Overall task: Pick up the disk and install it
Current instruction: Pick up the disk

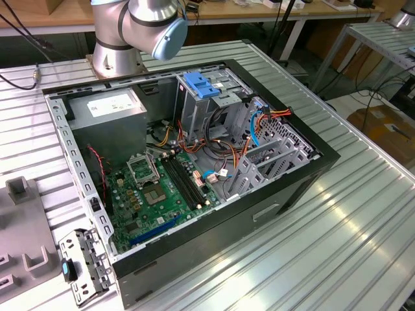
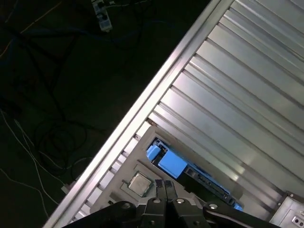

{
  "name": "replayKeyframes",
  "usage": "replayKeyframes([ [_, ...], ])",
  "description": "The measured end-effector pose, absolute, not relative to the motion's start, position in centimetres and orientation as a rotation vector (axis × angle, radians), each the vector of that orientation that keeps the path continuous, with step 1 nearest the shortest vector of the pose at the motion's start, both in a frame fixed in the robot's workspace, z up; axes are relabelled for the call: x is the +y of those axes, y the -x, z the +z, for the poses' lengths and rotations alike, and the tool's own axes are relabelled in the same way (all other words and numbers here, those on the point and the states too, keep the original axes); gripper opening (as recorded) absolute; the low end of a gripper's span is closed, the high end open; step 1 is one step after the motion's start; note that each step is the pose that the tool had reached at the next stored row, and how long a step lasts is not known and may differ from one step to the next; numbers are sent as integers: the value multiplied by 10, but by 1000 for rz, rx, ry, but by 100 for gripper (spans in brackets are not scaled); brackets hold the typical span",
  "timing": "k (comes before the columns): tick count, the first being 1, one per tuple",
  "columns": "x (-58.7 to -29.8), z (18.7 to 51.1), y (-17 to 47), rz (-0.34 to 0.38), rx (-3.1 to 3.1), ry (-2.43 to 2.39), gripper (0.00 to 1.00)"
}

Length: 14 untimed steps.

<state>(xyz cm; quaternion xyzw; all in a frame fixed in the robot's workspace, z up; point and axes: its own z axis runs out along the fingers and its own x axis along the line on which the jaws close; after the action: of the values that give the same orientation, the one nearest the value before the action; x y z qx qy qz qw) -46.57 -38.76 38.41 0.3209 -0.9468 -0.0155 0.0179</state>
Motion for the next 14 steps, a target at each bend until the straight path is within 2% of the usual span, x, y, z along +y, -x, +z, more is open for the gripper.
replayKeyframes([
  [14,-388,384,466,-41,-2805,-1326,11],
])
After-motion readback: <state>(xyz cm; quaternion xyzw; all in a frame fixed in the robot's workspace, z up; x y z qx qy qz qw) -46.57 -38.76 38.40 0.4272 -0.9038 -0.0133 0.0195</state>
